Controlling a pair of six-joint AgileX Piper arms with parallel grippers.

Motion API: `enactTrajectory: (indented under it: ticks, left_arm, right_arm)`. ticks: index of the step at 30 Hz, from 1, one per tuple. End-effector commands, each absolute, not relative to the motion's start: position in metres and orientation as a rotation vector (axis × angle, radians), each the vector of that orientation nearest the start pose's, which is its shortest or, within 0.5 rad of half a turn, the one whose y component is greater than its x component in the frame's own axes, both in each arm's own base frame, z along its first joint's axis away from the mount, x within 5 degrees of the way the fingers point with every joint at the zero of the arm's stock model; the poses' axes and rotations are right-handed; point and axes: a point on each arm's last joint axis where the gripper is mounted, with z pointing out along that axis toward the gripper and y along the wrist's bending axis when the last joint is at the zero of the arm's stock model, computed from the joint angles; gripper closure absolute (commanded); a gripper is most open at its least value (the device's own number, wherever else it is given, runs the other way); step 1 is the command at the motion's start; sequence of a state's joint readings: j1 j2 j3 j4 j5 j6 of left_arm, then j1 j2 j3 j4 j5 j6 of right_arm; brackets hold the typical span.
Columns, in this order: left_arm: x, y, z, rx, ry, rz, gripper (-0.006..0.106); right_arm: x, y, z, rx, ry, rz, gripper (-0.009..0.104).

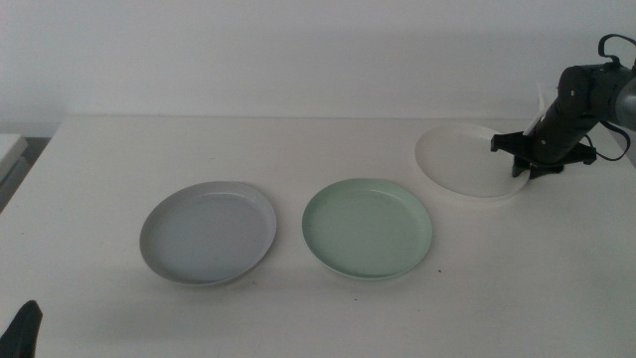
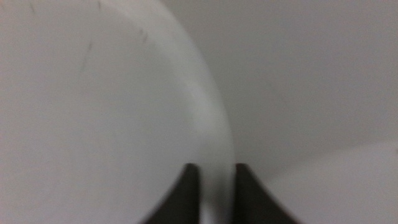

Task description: Stack the three bowls on top of each other.

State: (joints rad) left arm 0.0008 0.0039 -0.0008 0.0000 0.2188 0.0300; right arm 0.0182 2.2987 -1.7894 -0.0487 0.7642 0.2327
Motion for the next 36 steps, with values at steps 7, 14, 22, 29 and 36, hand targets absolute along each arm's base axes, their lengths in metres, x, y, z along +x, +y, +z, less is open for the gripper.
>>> enactTrajectory:
  ticks: [7, 14, 22, 29, 36]
  left_arm:
    - [0.056, 0.000, 0.195, 0.027, 1.689, 0.016, 0.007]
    - [0.056, 0.000, 0.195, 0.027, 1.689, 0.016, 0.007]
    - [0.056, 0.000, 0.195, 0.027, 1.689, 0.016, 0.007]
    - [0.056, 0.000, 0.195, 0.027, 1.689, 0.016, 0.007]
    - [0.056, 0.000, 0.195, 0.027, 1.689, 0.016, 0.007]
  right_arm:
    - [0.487, 0.004, 0.196, 0.259, 2.602, 0.037, 0.097]
    - [0.413, 0.073, 0.242, 0.089, 2.407, 0.248, 0.097]
    - [0.352, 0.147, 0.208, -0.122, 2.478, 0.344, 0.097]
    - [0.359, 0.154, 0.175, -0.108, 2.531, 0.333, 0.097]
    - [0.359, 0.153, 0.183, -0.124, 2.496, 0.331, 0.075]
